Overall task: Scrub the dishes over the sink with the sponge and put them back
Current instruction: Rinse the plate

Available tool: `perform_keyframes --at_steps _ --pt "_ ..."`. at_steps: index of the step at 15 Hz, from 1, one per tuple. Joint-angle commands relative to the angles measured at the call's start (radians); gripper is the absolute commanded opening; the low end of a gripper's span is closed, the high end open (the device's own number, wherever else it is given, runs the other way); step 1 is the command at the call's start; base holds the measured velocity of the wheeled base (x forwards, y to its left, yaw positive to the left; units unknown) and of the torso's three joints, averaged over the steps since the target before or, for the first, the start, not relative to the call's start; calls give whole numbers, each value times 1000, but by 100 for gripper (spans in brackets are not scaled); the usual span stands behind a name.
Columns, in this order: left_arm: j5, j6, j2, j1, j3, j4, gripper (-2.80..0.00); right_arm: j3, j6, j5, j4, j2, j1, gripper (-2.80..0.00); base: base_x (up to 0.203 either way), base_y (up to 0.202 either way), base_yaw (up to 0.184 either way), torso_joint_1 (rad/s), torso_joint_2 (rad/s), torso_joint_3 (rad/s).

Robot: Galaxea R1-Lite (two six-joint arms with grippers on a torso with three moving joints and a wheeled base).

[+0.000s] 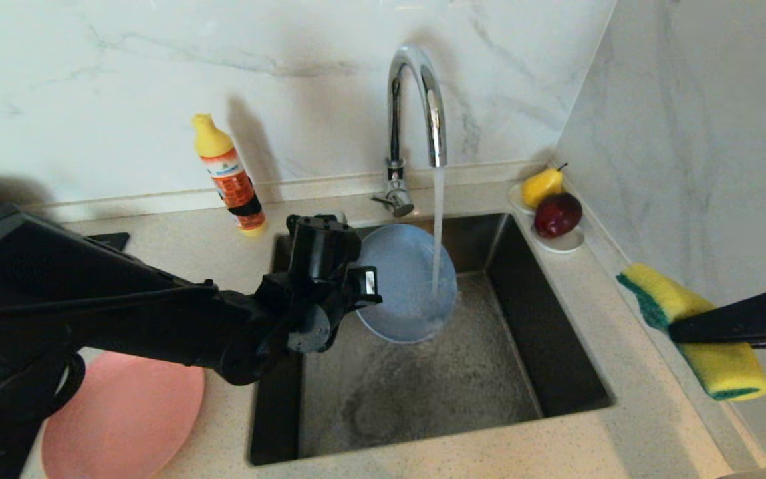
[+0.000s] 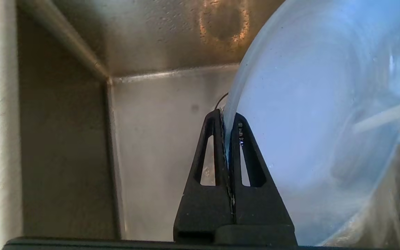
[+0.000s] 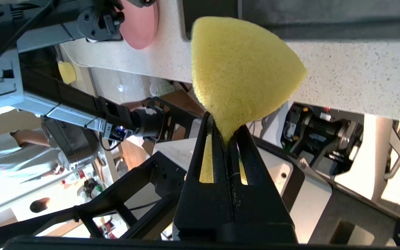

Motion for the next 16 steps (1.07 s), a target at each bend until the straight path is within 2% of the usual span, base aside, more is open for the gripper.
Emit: perform_keyframes --at_steps 1,8,16 --pt "3 0 32 -27 -48 13 -280 33 4 4 -5 -18 -6 -280 0 0 0 0 0 0" --pt "3 0 45 -95 -60 27 -280 56 4 2 -19 -17 -7 -280 0 0 0 0 0 0" --pt "5 -32 37 -97 -25 29 -280 83 4 2 -26 -19 -7 -280 0 0 0 0 0 0"
